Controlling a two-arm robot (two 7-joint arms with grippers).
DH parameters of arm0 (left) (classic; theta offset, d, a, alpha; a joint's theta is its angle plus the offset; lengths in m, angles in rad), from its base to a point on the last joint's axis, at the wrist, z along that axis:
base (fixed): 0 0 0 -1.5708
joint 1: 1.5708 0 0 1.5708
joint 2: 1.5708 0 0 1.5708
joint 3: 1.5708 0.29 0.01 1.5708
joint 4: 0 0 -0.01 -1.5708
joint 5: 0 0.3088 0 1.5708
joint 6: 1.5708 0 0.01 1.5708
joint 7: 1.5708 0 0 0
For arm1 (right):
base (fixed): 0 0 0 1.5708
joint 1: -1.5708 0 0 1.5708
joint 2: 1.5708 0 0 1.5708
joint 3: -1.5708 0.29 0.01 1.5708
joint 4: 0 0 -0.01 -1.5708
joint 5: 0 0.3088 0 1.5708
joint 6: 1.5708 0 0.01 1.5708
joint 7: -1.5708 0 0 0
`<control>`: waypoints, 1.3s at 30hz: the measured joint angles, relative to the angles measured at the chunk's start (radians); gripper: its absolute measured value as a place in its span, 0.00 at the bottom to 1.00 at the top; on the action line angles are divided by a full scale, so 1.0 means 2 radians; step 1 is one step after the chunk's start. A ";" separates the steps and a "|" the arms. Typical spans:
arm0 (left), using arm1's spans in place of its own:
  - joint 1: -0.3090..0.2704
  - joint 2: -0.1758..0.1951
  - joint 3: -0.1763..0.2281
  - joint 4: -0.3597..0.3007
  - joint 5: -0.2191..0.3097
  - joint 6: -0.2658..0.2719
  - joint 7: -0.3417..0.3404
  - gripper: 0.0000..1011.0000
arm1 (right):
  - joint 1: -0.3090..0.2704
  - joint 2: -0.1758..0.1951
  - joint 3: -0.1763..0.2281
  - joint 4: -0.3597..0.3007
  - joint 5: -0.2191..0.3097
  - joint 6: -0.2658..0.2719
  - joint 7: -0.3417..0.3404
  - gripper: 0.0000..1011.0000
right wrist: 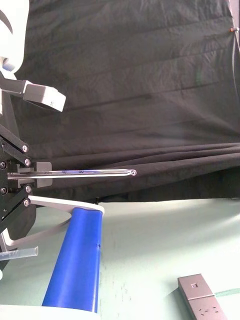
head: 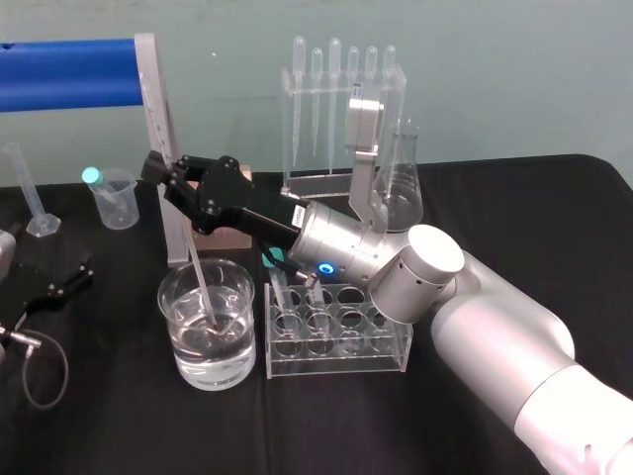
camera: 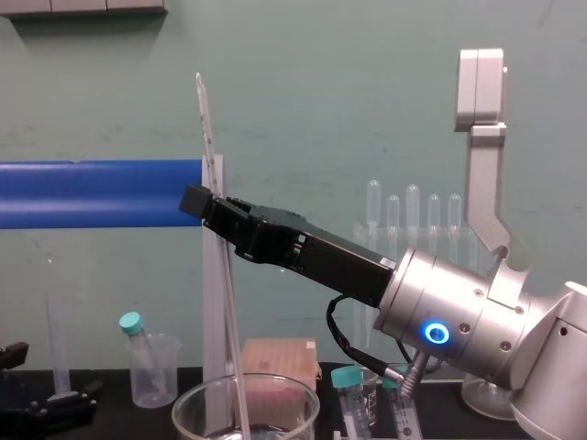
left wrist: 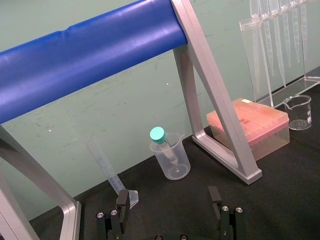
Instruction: Hold the thermometer with one hand and immerse one end into the beaker, then reinsert it into the test tube rack.
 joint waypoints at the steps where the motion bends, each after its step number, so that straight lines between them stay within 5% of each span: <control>1: 0.000 0.000 0.000 0.000 0.000 0.000 0.000 1.00 | 0.000 0.000 0.000 0.000 0.000 0.000 0.000 0.06; 17: 0.000 0.000 0.000 0.000 0.000 0.000 0.000 1.00 | 0.000 0.000 0.001 0.000 0.002 0.000 0.003 0.06; 24: 0.000 0.000 0.000 0.000 0.000 0.000 0.000 1.00 | -0.003 -0.004 0.025 -0.008 0.042 -0.012 0.048 0.06; 34: 0.000 0.000 0.000 0.000 0.000 0.000 0.000 1.00 | -0.012 0.023 0.048 -0.084 0.069 -0.025 0.057 0.06; 39: 0.000 0.000 0.000 0.000 0.000 0.000 0.000 1.00 | -0.025 0.050 0.070 -0.138 0.078 -0.039 0.035 0.06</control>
